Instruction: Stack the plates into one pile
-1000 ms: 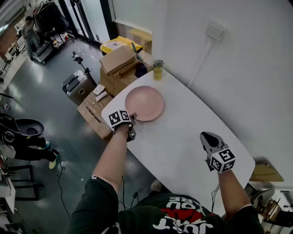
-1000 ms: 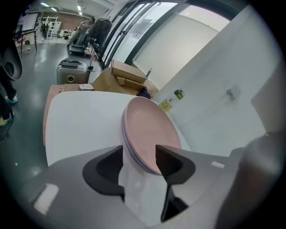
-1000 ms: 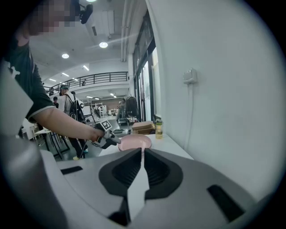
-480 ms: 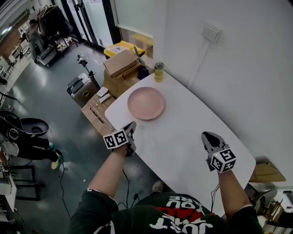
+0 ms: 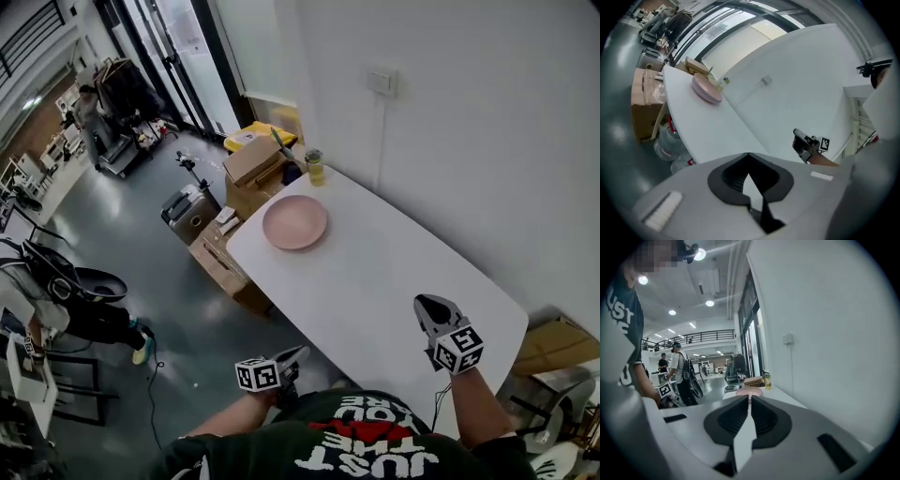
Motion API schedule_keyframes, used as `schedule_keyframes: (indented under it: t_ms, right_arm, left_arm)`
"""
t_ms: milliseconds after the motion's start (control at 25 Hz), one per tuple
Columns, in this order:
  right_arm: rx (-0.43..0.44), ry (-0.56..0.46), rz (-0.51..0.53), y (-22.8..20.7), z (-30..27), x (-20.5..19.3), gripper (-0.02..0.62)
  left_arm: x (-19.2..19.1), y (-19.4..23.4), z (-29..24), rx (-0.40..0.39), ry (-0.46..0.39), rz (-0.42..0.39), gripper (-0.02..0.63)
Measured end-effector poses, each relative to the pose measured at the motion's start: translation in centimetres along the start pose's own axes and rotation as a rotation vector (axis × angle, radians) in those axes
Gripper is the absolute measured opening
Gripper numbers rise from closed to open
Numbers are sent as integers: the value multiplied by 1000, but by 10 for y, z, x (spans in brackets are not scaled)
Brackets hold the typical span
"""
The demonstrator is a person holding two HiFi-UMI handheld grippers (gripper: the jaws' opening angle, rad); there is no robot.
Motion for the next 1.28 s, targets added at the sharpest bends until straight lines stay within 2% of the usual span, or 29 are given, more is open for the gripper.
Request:
schedule_keyframes:
  t_ms: [120, 320, 480, 600, 720, 800, 880, 960, 1040, 1160, 1280]
  right_arm:
    - [19, 7, 10, 3, 37, -19, 8]
    - [-20, -13, -37, 6, 55, -45, 8]
    - [-99, -29, -65, 8, 42, -28, 8]
    - [-179, -65, -57, 24, -4, -4, 8]
    - [-287, -76, -53, 51, -70, 19, 8]
    - [-360, -88, -95, 69, -122, 35, 8]
    - [-417, -115, -177, 92, -176, 51, 8]
    - [-433, -107, -222, 124, -228, 62, 8]
    - [-450, -88, -223, 144, -265, 74, 8]
    - [-470, -106, -259, 159, -301, 90, 6]
    - [-459, -133, -282, 171, -321, 101, 6]
  left_arm:
    - [5, -26, 2, -7, -2, -96, 8]
    - [91, -27, 0, -29, -48, -267, 8]
    - [151, -30, -8, -115, -73, -316, 8]
    - [208, -3, -16, -220, -60, -360, 8]
    - [276, 38, -17, -349, -5, -450, 8]
    - [320, 70, -8, -394, 54, -524, 8]
    - [365, 101, 6, -403, 123, -583, 8]
    - [404, 125, 29, -415, 165, -632, 8]
    - [434, 136, 44, -457, 159, -669, 8]
    - [466, 141, 54, -513, 121, -662, 8]
    - [474, 138, 61, -552, 101, -640, 8]
Point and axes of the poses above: the fingertips, and each gripper's own axes: z backward along the fingers, y to its left, x out of its top, the point moved 1 cm from there along z, backward along the fingers, and after that the axes turned 2 degrees about y, right-handed, at the moved point
